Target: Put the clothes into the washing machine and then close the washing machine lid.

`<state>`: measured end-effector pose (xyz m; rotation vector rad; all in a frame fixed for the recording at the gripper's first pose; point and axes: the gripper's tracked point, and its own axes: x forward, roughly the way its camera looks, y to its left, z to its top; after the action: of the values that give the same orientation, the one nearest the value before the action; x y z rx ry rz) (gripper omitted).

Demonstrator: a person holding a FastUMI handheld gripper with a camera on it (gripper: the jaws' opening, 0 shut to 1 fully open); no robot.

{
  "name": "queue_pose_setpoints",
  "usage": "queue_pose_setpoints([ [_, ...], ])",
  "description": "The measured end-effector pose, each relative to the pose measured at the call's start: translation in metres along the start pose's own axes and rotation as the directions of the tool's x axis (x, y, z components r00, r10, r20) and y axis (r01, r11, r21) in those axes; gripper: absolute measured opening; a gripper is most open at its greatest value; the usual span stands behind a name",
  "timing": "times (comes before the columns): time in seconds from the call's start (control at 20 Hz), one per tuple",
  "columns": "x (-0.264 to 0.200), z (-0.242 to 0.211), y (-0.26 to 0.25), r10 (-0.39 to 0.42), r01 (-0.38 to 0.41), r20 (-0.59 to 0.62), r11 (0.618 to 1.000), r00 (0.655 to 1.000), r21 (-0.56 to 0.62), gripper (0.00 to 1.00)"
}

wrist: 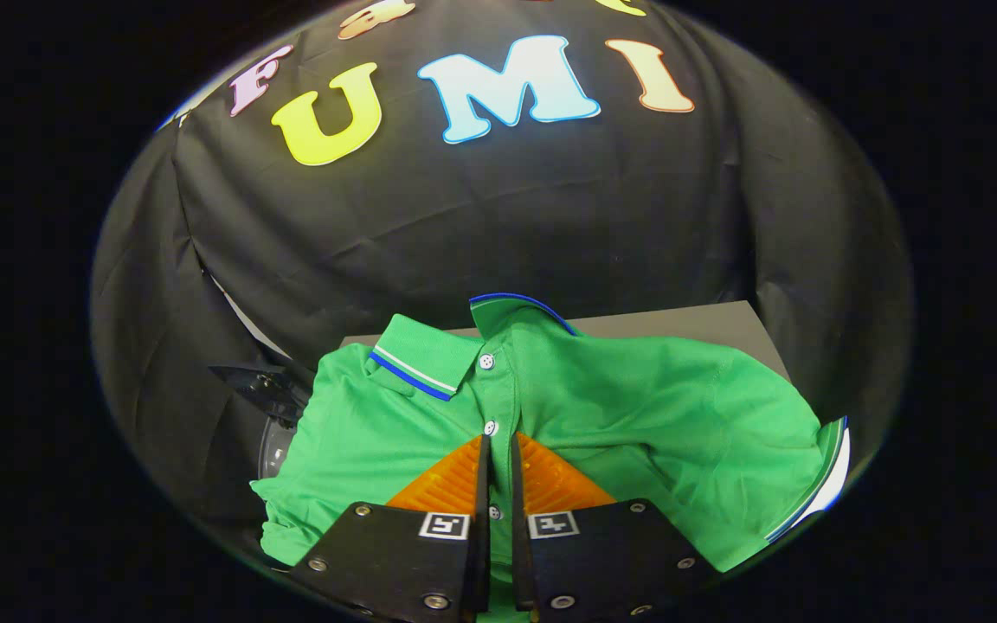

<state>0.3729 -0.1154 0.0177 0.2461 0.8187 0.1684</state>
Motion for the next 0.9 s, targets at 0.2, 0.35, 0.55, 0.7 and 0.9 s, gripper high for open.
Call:
queue_pose_setpoints([
  [0.2, -0.005, 0.002, 0.004, 0.007, -0.008, 0.049, 1.0, 0.999, 0.024, 0.0],
  [0.35, -0.018, 0.016, 0.02, 0.044, -0.05, 0.111, 0.997, 0.993, 0.051, 0.0],
  [0.55, -0.037, 0.031, 0.043, 0.086, -0.098, 0.188, 0.994, 0.978, 0.052, 0.0],
  [0.7, -0.048, 0.038, 0.065, 0.124, -0.138, 0.231, 0.989, 0.965, 0.048, 0.0],
  [0.9, -0.057, 0.044, 0.099, 0.168, -0.186, 0.26, 0.982, 0.951, 0.045, 0.0],
])
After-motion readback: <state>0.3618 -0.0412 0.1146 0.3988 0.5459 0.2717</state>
